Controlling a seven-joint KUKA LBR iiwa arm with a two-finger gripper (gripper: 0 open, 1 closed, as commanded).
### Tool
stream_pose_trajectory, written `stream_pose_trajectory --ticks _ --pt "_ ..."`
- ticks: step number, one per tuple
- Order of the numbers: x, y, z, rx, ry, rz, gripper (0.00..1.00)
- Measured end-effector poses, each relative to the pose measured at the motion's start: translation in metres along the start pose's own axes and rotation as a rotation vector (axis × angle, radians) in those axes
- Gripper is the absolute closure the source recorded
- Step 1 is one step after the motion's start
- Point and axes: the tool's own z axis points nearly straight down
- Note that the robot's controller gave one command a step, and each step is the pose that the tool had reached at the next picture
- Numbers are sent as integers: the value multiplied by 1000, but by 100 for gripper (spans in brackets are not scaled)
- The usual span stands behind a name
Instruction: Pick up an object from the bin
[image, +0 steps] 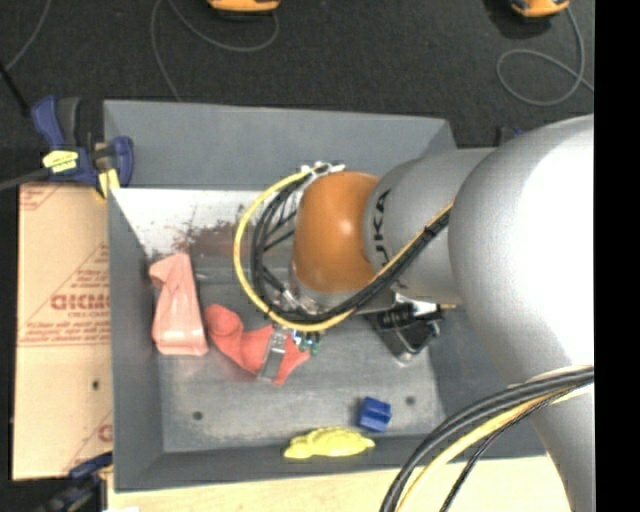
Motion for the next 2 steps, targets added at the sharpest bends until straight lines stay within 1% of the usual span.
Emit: stream_pose_trajectory --ticks 1,2 --pt "4 7 21 -2 -2 281 100" --pt "4 7 21 -2 -2 281 100"
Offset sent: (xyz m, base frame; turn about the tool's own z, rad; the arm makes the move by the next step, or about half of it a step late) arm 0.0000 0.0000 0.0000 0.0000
